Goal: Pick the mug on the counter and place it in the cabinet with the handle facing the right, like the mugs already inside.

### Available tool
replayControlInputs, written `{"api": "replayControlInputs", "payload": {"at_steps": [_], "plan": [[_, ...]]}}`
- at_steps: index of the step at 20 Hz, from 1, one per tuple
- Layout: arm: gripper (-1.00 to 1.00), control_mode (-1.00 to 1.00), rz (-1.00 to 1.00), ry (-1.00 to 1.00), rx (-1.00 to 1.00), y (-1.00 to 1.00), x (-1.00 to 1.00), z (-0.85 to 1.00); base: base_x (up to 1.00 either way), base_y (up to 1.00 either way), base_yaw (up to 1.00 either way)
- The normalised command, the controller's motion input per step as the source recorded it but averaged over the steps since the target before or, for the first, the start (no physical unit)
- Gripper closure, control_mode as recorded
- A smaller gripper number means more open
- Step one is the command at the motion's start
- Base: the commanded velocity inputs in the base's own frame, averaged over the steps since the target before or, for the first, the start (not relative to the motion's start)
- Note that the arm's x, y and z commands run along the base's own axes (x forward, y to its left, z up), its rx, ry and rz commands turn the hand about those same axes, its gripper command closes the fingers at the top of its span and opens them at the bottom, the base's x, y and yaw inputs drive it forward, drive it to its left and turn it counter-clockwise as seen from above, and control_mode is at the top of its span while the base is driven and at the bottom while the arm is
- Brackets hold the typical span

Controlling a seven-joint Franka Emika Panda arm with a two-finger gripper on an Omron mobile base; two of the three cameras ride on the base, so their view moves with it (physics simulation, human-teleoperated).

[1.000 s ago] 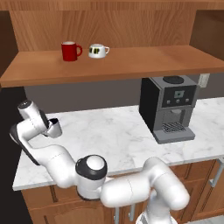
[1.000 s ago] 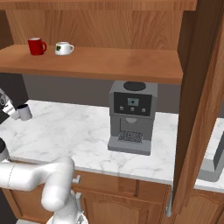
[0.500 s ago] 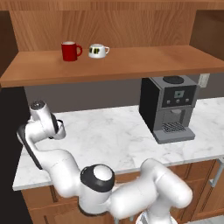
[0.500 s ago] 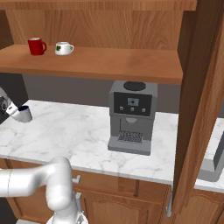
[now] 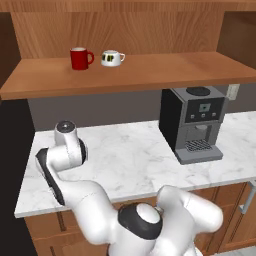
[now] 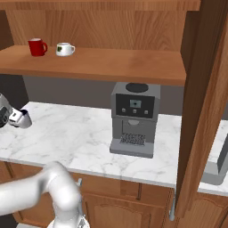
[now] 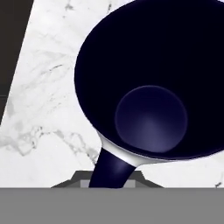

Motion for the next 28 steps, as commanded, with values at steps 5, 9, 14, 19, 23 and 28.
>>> {"api": "replayControlInputs", "payload": {"at_steps": [5, 9, 14, 19, 23, 28], "plan": [[1.00, -1.00, 0.32, -0.16, 0.00, -0.33, -0.93, 0.36, 0.00, 0.00, 0.00], [1.00, -1.00, 0.26, -0.20, 0.00, -0.29, -1.00, 0.45, 0.00, 0.00, 0.00], [1.00, -1.00, 0.18, -0.20, 0.00, -0.26, -0.97, 0.47, 0.00, 0.00, 0.00], [1.00, -1.00, 0.13, -0.20, 0.00, -0.29, -0.89, 0.54, 0.00, 0.00, 0.00], [1.00, -1.00, 0.07, -0.17, 0.00, -0.29, -0.61, 0.57, 0.00, 0.00, 0.00], [1.00, -1.00, 0.04, -0.14, 0.00, -0.30, -0.40, 0.62, 0.00, 0.00, 0.00]]}}
